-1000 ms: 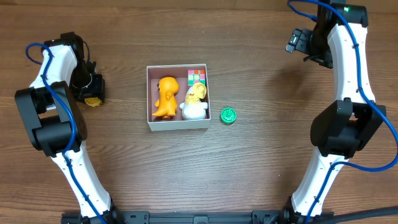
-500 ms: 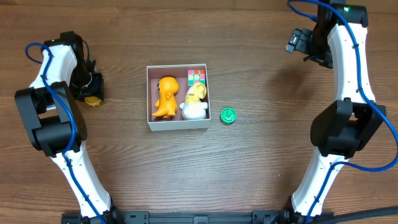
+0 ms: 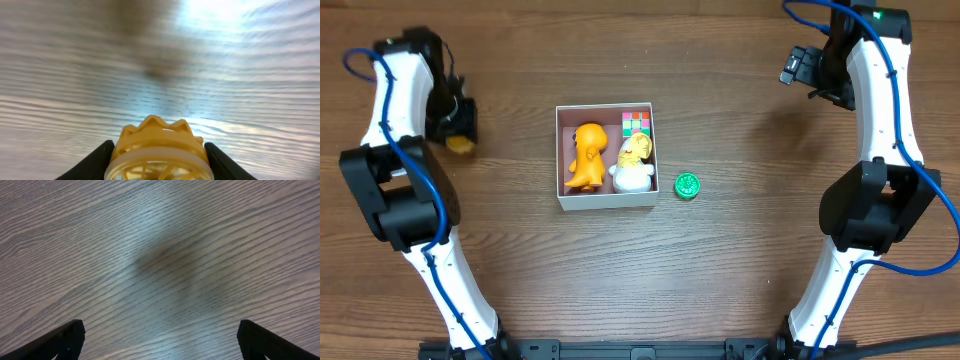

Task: Pack container
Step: 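Lift the gold coin and carry it over the box with the left gripper, then lower the gold coin into the box beside the duck and release it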

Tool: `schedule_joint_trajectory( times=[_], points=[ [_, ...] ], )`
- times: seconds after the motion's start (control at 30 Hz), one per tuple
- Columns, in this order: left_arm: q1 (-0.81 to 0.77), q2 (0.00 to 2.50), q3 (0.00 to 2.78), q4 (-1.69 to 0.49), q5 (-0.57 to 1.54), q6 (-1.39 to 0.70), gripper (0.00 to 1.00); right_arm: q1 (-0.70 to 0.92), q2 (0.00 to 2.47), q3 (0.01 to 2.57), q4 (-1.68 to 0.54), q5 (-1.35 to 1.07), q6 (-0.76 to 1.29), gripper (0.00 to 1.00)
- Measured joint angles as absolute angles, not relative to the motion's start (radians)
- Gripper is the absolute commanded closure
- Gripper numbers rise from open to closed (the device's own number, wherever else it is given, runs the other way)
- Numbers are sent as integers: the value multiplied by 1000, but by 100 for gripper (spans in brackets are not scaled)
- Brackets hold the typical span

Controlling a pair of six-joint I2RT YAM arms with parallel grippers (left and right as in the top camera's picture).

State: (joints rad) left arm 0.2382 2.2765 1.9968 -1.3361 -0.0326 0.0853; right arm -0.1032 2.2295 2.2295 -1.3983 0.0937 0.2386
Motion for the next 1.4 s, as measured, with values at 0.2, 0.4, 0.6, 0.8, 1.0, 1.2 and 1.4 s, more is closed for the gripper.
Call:
schedule_joint_trajectory(
  times=[0.2, 0.4, 0.6, 0.8, 1.0, 1.2, 1.4],
  points=[
    [180, 2276, 2192, -1422, -7, 85, 47, -103, 2230, 2230, -1398, 94, 239, 0],
    [56, 2276, 2283, -1438, 21, 85, 47, -103, 2230, 2230, -1398, 94, 238, 0],
    [-129, 2276, 2286, -1440, 50, 85, 46, -103, 2230, 2230, -1398, 94, 238, 0],
    [-287, 2276, 2286, -1422, 60, 85, 43, -103, 2230, 2230, -1398, 94, 239, 0],
    [-395, 2276, 2286, -1399, 66, 85, 43, -103, 2230, 2230, -1398, 94, 239, 0],
    [-414, 2276, 2286, -1390, 68, 85, 39, -103, 2230, 2230, -1398, 94, 239, 0],
    [-411, 2276, 2286, -1391, 68, 85, 39, -103, 2230, 2230, -1398, 94, 238, 0]
  ],
)
